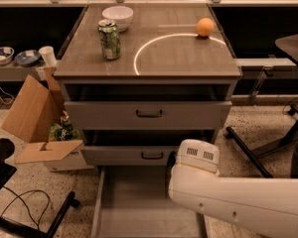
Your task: Pick rxbar blueberry from bottom drawer and place on counter
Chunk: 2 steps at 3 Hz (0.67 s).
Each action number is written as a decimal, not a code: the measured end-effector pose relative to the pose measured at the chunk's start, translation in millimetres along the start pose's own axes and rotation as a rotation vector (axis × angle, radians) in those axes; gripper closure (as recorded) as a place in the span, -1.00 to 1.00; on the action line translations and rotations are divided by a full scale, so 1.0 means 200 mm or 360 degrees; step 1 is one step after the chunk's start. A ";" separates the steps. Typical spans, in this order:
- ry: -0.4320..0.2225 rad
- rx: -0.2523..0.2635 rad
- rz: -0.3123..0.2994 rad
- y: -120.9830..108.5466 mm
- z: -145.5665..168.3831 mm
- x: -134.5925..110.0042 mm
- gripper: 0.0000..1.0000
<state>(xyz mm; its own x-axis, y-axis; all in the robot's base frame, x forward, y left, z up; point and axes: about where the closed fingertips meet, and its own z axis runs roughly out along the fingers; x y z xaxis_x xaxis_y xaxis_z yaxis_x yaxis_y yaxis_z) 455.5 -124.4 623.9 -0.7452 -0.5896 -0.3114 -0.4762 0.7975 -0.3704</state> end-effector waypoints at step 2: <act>-0.0017 0.0016 -0.0003 -0.17 -0.07 -0.09 1.00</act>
Offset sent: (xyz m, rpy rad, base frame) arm 0.0654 -0.0374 0.0816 -0.0046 -0.0355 0.0058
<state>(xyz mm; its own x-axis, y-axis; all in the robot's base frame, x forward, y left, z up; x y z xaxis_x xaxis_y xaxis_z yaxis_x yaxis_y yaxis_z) 479.2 -138.4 654.5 -0.7392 -0.5926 -0.3202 -0.4727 0.7950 -0.3801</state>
